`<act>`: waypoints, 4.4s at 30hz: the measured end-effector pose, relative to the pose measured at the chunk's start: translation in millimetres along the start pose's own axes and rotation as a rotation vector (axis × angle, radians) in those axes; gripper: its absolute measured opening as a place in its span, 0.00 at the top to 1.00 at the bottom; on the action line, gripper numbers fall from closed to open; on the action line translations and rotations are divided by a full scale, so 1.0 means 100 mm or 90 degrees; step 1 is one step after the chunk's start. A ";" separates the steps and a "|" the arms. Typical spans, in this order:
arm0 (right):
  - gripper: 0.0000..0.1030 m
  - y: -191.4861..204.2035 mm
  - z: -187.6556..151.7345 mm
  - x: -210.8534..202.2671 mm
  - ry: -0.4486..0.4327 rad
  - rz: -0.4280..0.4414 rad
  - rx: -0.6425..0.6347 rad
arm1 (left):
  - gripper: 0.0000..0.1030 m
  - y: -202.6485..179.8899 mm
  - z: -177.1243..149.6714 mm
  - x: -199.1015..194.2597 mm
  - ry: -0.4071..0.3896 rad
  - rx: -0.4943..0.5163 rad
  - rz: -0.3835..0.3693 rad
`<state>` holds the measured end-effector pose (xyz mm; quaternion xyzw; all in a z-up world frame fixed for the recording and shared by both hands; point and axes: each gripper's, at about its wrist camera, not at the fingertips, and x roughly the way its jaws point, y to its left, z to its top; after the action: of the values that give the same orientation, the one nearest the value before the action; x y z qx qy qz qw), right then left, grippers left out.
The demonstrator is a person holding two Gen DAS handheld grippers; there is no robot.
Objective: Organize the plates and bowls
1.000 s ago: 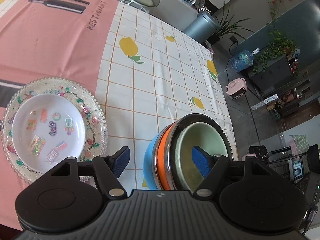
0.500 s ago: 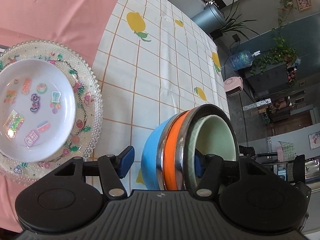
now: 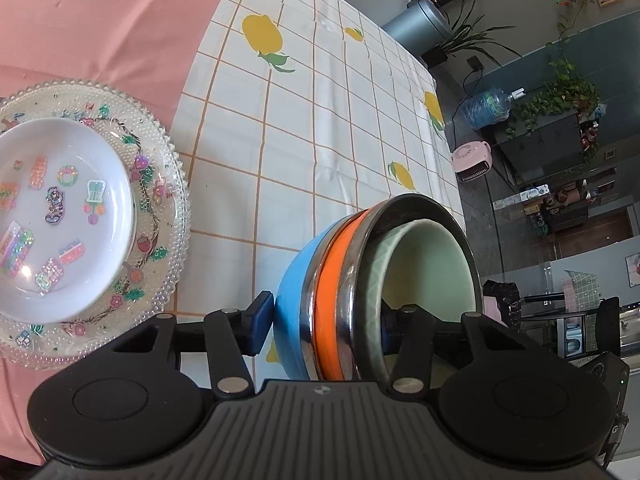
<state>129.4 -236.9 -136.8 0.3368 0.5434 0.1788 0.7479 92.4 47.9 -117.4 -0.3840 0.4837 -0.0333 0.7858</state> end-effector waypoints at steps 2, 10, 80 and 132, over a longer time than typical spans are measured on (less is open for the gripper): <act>0.46 0.01 0.00 0.00 -0.001 -0.003 0.001 | 0.46 -0.01 -0.01 -0.01 -0.003 0.005 0.004; 0.48 0.04 -0.06 -0.02 0.005 -0.001 0.005 | 0.46 -0.02 -0.02 -0.10 -0.017 0.024 0.013; 0.37 1.62 -0.48 0.82 0.106 0.037 -0.223 | 0.34 0.92 0.42 -1.27 -0.131 -0.087 0.114; 0.04 1.30 -1.76 -0.80 -0.277 -0.192 -0.516 | 0.11 -0.12 -0.96 -1.53 -0.350 0.289 0.349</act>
<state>-50.1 -141.4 -22.9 -0.0349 0.3036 0.1909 0.9328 -60.2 49.0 -20.0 -0.0542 0.3213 0.1745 0.9292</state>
